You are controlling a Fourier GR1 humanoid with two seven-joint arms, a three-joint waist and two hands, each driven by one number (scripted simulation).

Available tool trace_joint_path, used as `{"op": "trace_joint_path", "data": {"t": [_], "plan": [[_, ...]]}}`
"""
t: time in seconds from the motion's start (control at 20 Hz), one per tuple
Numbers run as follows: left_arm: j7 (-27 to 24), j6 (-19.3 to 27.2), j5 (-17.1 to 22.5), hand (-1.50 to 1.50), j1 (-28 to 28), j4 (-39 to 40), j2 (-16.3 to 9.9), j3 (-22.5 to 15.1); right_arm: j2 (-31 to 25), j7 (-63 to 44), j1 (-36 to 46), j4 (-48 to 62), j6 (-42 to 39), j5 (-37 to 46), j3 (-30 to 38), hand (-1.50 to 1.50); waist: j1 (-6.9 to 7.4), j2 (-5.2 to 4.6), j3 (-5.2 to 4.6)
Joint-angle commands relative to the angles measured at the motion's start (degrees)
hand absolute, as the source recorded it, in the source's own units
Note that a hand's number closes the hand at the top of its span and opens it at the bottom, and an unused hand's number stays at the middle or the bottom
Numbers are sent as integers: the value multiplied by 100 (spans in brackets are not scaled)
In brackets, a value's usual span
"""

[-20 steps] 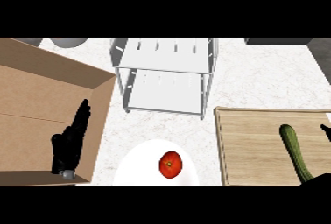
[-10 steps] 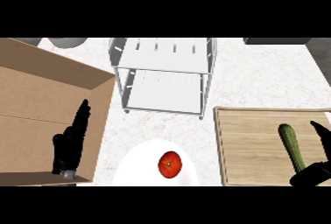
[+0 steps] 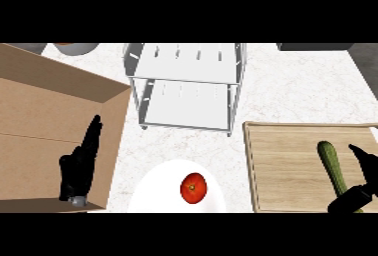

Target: Pick the squash from the tray and place it in the tiered basket

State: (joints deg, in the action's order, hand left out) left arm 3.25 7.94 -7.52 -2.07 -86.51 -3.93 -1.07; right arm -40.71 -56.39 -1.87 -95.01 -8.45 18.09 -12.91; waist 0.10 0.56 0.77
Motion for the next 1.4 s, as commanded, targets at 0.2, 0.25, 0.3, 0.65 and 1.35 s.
{"op": "trace_joint_path", "data": {"t": [0.2,0.25,0.3,0.65,1.35], "plan": [[-330,77,-42,0,-300,737,303,-43,220,206,133,564,-249,3,72,-150,7,-70,-79],[-159,-16,13,0,-169,643,108,128,443,398,286,934,-59,159,12,-150,38,-74,-75],[-185,183,-196,0,-228,653,319,-70,459,369,138,794,-29,190,8,-150,3,-66,-76],[-69,-124,-49,0,-407,380,162,72,490,702,106,839,-109,491,16,150,14,-59,-77],[91,-163,7,0,-181,367,133,198,788,1990,795,978,577,1703,-422,150,62,-64,-78]]}}
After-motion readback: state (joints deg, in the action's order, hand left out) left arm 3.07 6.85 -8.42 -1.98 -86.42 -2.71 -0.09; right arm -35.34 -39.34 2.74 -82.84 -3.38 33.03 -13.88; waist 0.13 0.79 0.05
